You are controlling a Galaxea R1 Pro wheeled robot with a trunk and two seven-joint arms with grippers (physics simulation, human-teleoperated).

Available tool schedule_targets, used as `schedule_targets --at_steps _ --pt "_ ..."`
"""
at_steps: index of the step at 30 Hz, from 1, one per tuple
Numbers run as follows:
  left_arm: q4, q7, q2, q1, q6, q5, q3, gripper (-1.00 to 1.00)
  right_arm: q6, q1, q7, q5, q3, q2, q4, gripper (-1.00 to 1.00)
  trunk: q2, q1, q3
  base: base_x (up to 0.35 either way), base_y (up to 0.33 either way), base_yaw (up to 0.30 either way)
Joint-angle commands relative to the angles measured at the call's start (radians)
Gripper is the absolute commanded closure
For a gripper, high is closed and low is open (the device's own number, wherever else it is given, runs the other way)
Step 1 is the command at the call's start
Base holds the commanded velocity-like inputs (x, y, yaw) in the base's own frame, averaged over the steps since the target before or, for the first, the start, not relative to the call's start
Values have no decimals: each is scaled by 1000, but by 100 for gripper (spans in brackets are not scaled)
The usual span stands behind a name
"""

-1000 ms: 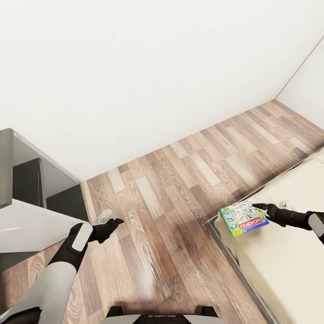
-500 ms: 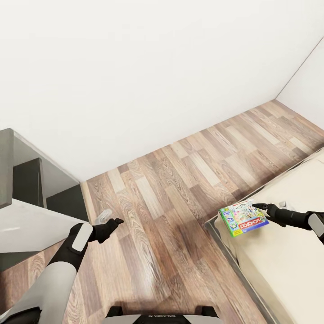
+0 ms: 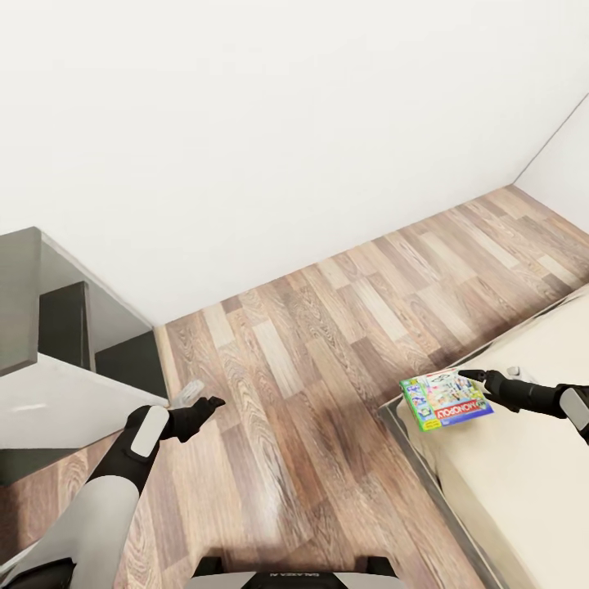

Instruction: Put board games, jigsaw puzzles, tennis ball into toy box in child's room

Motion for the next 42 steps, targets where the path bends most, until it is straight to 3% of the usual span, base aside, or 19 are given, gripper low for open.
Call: schedule_targets --at_steps 1,28,37,42 --pt "-1 9 0 0 5 11 1 -100 7 0 -1 -5 -2 0 0 -100 0 0 -1 0 0 35" --pt "-1 8 0 0 5 12 1 -100 6 0 -2 -6 -3 -7 0 -100 0 0 -1 0 0 7" --pt "-1 7 -7 0 5 11 1 -100 4 0 -4 -8 -7 -19 -1 -100 0 0 -1 0 0 0" --pt "1 7 -12 0 1 11 1 -100 -10 0 -3 -9 -7 -45 -2 -100 0 0 -1 0 0 0"
